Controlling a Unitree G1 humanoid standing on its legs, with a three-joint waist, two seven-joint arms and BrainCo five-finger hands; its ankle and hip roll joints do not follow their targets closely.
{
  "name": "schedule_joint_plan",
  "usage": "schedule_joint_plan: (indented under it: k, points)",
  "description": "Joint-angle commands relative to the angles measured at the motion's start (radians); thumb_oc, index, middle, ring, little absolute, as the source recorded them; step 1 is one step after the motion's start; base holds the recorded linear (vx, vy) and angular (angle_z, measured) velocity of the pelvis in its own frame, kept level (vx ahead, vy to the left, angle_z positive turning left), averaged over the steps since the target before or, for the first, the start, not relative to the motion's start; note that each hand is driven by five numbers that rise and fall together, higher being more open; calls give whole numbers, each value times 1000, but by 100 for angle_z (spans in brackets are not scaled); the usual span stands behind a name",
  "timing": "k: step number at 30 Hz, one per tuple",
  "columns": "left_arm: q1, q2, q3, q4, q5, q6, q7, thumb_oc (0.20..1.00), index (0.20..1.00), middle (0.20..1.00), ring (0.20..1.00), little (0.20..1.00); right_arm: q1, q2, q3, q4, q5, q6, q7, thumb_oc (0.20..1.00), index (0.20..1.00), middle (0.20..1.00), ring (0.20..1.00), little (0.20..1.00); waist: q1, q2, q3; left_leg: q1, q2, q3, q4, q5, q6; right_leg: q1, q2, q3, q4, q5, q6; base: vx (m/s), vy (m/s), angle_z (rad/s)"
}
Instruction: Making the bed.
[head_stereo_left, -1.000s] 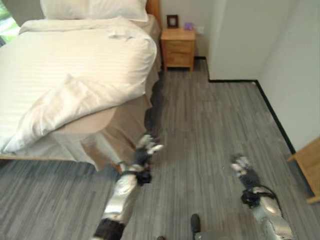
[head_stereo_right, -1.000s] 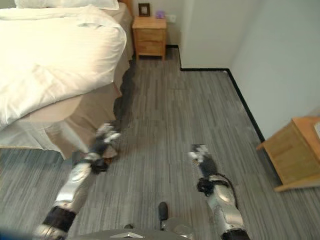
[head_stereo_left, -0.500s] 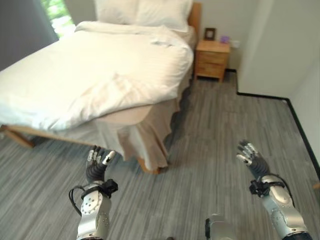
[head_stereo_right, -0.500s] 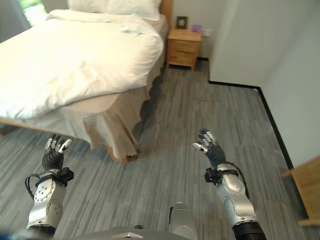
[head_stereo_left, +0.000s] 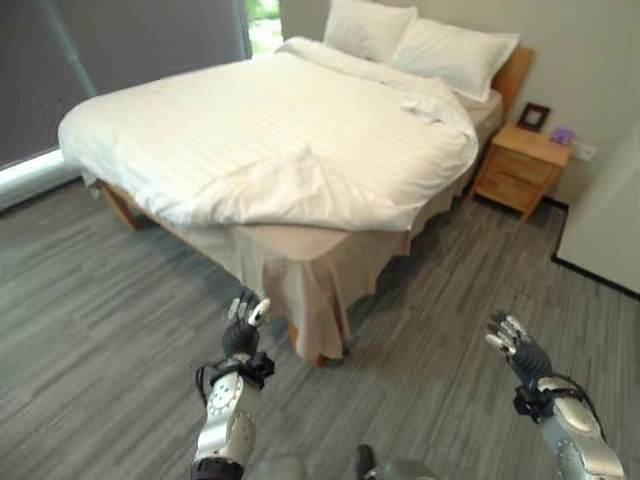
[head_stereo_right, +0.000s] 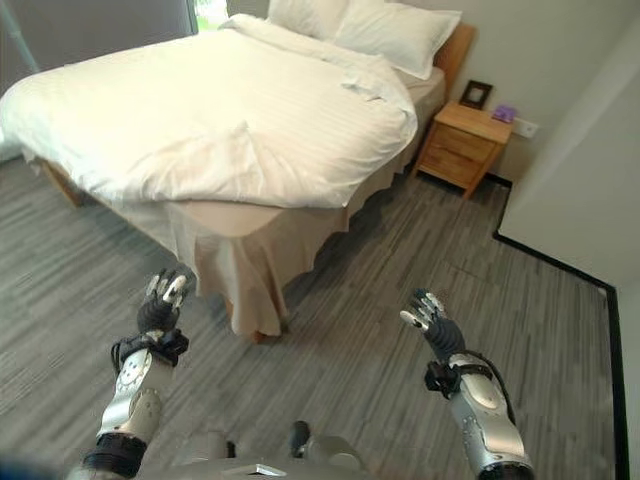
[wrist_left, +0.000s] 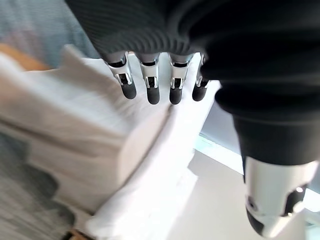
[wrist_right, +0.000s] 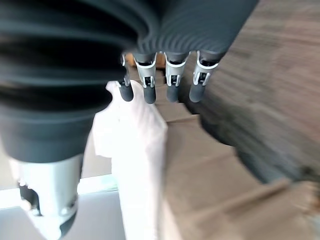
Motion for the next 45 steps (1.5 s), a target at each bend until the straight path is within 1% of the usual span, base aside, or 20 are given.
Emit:
schedule_joint_plan:
  k: [1,2,3,6,14,17,19,21,22,24,25,26,28,30,31,32,36,41,42,45]
  points:
    - [-53,38,33,-36,1,-48,-18,1000,1000,1000,1000,1000,24,-89,-31,-97,6,-46,22,1000,1000,1000,1000,1000,-27,60,-8,73,22,2,-358,184,-12,137,-72,-17,-129,13,104,168,-8,25]
    - [-52,37,33,-36,1,-48,-18,1000,1000,1000,1000,1000,24,-89,-31,-97,6,-46,22,1000,1000,1000,1000,1000,-26,59,-8,78,20,3,-364,187,-11,139,-74,-18,-129,11,104,371,10,37]
    - [-54,27,52,-15,-22,-65,4,1000,1000,1000,1000,1000,43,-76,-43,-99,-21,-52,18,1000,1000,1000,1000,1000,-28,85,-25,67,-10,-9,-581,222,-16,171,-57,-23,-127,-31,108,304,9,40]
    - [-57,26,69,-18,-21,-78,19,1000,1000,1000,1000,1000,50,-66,-42,-103,-34,-57,20,1000,1000,1000,1000,1000,-34,95,-28,73,-15,-11,-640,255,-25,186,-49,-19,-114,-53,110,296,27,26]
    - [-81,47,110,-27,-9,-125,64,1000,1000,1000,1000,1000,64,-75,-26,-99,-77,-56,24,1000,1000,1000,1000,1000,-45,96,-45,100,71,-3,-604,271,-63,214,-108,20,-93,-70,134,181,135,-43]
    - [-116,72,110,-23,-21,-139,71,1000,1000,1000,1000,1000,86,-65,-36,-101,-78,-57,24,1000,1000,1000,1000,1000,-72,113,-67,146,72,54,-653,211,-56,213,-169,-12,-121,-56,181,213,424,-16]
    - [-120,83,121,-15,-19,-146,86,1000,1000,1000,1000,1000,79,-53,-25,-82,-84,-52,18,1000,1000,1000,1000,1000,-69,105,-67,147,29,48,-643,171,-31,199,-213,-2,-112,-14,206,109,295,50]
    - [-103,106,149,-58,0,-150,102,1000,1000,1000,1000,1000,51,-34,2,-76,-83,-54,21,1000,1000,1000,1000,1000,-55,95,-58,167,-8,71,-642,132,1,141,-252,31,-30,84,227,101,397,-17]
    - [-87,137,166,-76,50,-147,111,1000,1000,1000,1000,1000,34,-30,32,-86,-95,-47,35,1000,1000,1000,1000,1000,-46,100,-42,186,-32,83,-648,116,22,93,-262,45,54,148,228,69,346,-72]
    - [-87,151,174,-75,58,-146,114,1000,1000,1000,1000,1000,24,-32,44,-87,-103,-46,38,1000,1000,1000,1000,1000,-44,103,-34,192,-43,88,-650,110,29,65,-263,60,102,185,230,43,270,-44]
    - [-88,162,184,-84,66,-145,122,1000,1000,1000,1000,1000,14,-28,57,-91,-102,-41,40,1000,1000,1000,1000,1000,-47,107,-25,199,-51,85,-652,104,37,43,-258,75,145,204,228,107,381,7]
    - [-106,190,185,-79,93,-145,129,1000,1000,1000,1000,1000,7,-18,74,-87,-86,-41,46,1000,1000,1000,1000,1000,-63,118,-19,214,-60,61,-661,95,43,11,-214,129,189,209,228,95,274,26]
    - [-113,197,185,-80,102,-146,126,1000,1000,1000,1000,1000,10,-14,79,-85,-85,-38,54,1000,1000,1000,1000,1000,-68,121,-20,221,-65,54,-661,87,45,-4,-198,137,182,193,228,105,164,38]
    - [-132,219,185,-105,124,-157,118,1000,1000,1000,1000,1000,25,-23,80,-85,-92,-35,70,1000,1000,1000,1000,1000,-81,121,-24,228,-81,40,-661,75,45,-19,-162,134,126,157,229,154,170,39]
    - [-158,240,176,-109,130,-165,111,1000,1000,1000,1000,1000,35,-30,76,-76,-79,-36,79,1000,1000,1000,1000,1000,-92,118,-21,237,-95,22,-661,64,50,-29,-114,135,57,94,221,132,126,16]
    - [-159,240,176,-108,130,-165,111,1000,1000,1000,1000,1000,35,-30,75,-76,-79,-37,79,1000,1000,1000,1000,1000,-95,118,-19,240,-95,18,-661,62,49,-23,-115,131,57,91,221,112,104,25]
    - [-228,320,144,-123,185,-175,100,1000,1000,1000,1000,1000,47,-46,69,-69,-69,-49,93,1000,1000,1000,1000,1000,-114,102,-15,274,-129,-42,-661,36,60,-56,-19,183,-51,79,213,132,45,51]
    - [-318,382,98,-43,205,-160,92,1000,1000,1000,1000,1000,27,-68,88,-67,-60,-43,114,1000,1000,1000,1000,1000,-117,101,-36,284,-138,-50,-661,36,58,18,-26,178,-108,71,198,89,-23,39]
    - [-363,472,75,30,255,-125,72,1000,1000,1000,1000,1000,23,-92,97,-66,-65,-36,124,1000,1000,1000,1000,1000,-120,111,-51,289,-134,-44,-661,37,55,42,-28,168,-127,71,196,104,-40,17]
    - [-462,551,0,109,313,-102,67,1000,1000,1000,1000,1000,23,-105,103,-68,-53,-35,136,1000,1000,1000,1000,1000,-133,120,-60,291,-133,-46,-661,40,51,56,-24,163,-135,68,191,89,-42,0]
